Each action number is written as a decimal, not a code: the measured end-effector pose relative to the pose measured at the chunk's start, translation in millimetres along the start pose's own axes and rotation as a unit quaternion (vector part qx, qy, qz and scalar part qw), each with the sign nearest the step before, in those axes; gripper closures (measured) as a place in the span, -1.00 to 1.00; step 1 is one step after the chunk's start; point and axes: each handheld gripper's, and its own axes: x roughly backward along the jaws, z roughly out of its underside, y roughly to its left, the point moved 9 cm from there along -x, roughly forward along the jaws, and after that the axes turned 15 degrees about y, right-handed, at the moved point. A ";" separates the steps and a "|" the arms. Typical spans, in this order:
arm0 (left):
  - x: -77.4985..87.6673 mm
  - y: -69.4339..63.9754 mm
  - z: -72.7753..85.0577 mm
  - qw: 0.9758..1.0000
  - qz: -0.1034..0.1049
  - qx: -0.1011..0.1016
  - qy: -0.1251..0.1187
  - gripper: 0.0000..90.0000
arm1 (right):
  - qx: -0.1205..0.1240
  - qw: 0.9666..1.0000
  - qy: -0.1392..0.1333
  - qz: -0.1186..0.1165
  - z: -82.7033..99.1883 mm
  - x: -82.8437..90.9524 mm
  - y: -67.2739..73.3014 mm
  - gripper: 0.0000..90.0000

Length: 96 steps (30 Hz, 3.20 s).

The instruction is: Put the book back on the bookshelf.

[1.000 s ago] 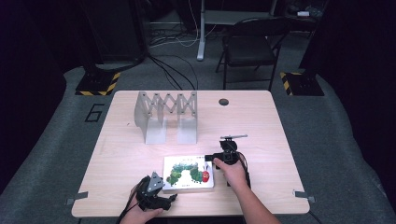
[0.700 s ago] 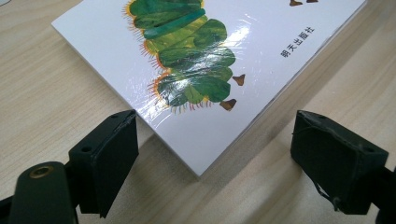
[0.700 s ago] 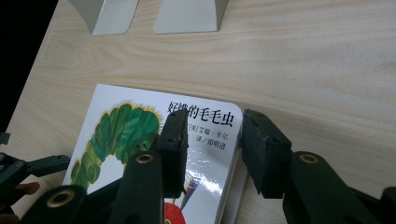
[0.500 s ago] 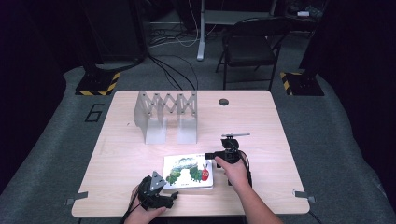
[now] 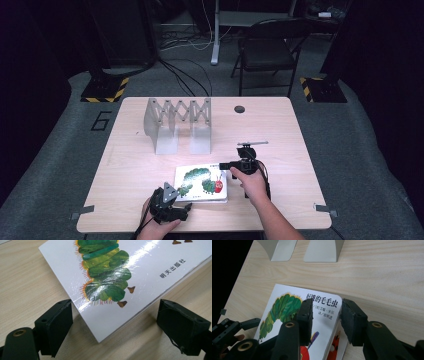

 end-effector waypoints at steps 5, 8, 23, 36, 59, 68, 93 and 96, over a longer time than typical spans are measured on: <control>-1.2 -0.1 -1.6 1.000 -0.001 0.006 0.004 -0.73 | 0.003 1.000 -0.003 -0.005 -0.9 3.4 3.6 0.38; -2.3 0.1 -3.3 1.000 -0.007 0.008 0.003 -0.76 | 0.006 1.000 -0.005 -0.005 -1.8 6.3 6.4 0.38; -9.5 0.1 -12.9 0.999 -0.036 0.000 0.003 -1.00 | 0.009 1.000 -0.007 -0.014 -0.5 12.1 14.3 0.38; -7.6 1.1 -14.6 1.000 -0.022 -0.010 0.005 -0.97 | 0.014 1.000 -0.010 -0.018 0.0 13.8 16.2 0.39; -1.8 1.9 -18.8 0.999 -0.041 -0.025 0.012 -0.93 | 0.023 0.999 -0.012 -0.025 -2.6 17.3 27.8 0.39; 1.4 -4.2 -21.6 0.994 -0.075 -0.072 -0.018 -0.64 | 0.029 0.999 -0.003 -0.031 -1.6 11.9 31.8 0.38; 1.8 -2.5 -17.8 0.994 -0.056 -0.087 -0.039 -0.63 | 0.021 1.000 0.017 -0.009 -11.9 -9.1 14.9 0.11; 1.7 -2.6 -17.8 0.994 -0.056 -0.087 -0.041 -0.63 | 0.016 1.000 0.021 -0.010 -14.4 -13.8 11.6 0.10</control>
